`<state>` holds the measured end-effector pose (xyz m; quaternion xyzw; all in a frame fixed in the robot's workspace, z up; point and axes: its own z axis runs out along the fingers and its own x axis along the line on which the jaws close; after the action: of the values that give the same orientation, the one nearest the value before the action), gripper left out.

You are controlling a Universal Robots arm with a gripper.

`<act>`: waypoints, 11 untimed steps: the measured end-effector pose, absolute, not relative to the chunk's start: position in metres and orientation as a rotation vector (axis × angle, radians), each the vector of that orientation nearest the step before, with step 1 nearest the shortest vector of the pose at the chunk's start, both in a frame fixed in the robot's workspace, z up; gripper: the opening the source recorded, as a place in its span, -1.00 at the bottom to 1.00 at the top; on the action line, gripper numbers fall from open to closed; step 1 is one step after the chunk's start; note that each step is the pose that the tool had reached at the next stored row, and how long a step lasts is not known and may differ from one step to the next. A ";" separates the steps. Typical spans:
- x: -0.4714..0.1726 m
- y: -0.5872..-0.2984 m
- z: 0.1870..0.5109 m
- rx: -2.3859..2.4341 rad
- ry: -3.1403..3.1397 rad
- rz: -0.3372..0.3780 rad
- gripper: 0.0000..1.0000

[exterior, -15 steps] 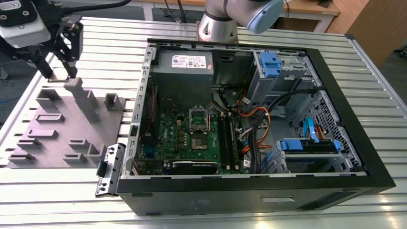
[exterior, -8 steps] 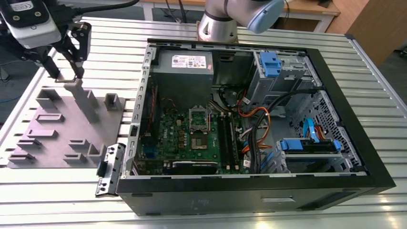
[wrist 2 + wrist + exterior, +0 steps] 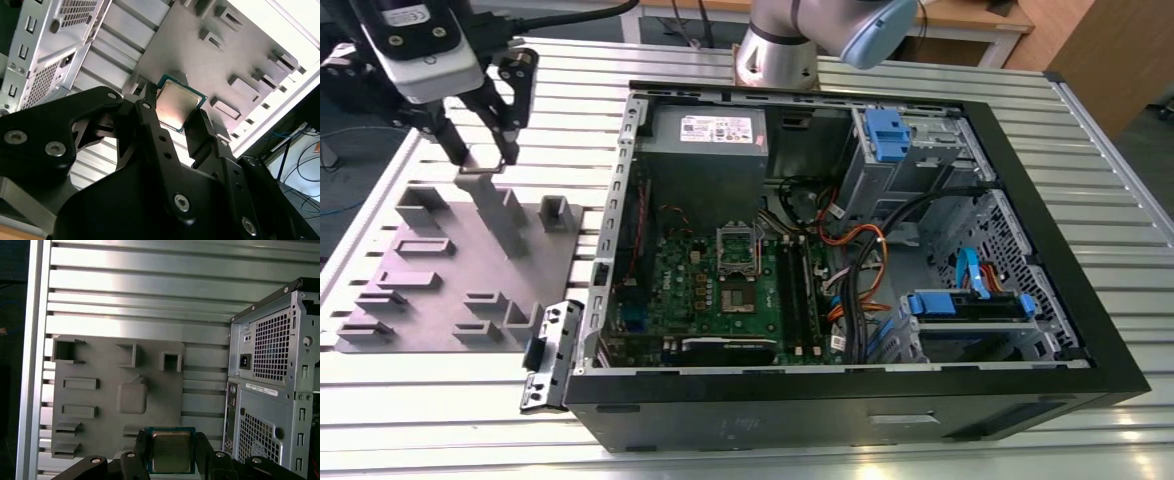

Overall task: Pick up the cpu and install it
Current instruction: 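Pick up the cpu and move it towards the insertion slot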

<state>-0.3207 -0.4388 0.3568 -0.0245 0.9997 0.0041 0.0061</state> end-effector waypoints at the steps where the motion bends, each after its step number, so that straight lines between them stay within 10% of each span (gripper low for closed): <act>1: -0.318 -0.439 0.357 -0.077 3.129 0.013 -0.06; 11: -0.287 -0.439 0.357 -0.077 3.129 0.013 -0.06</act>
<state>-0.2871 -0.4390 0.3567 -0.0245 0.9997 0.0041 0.0057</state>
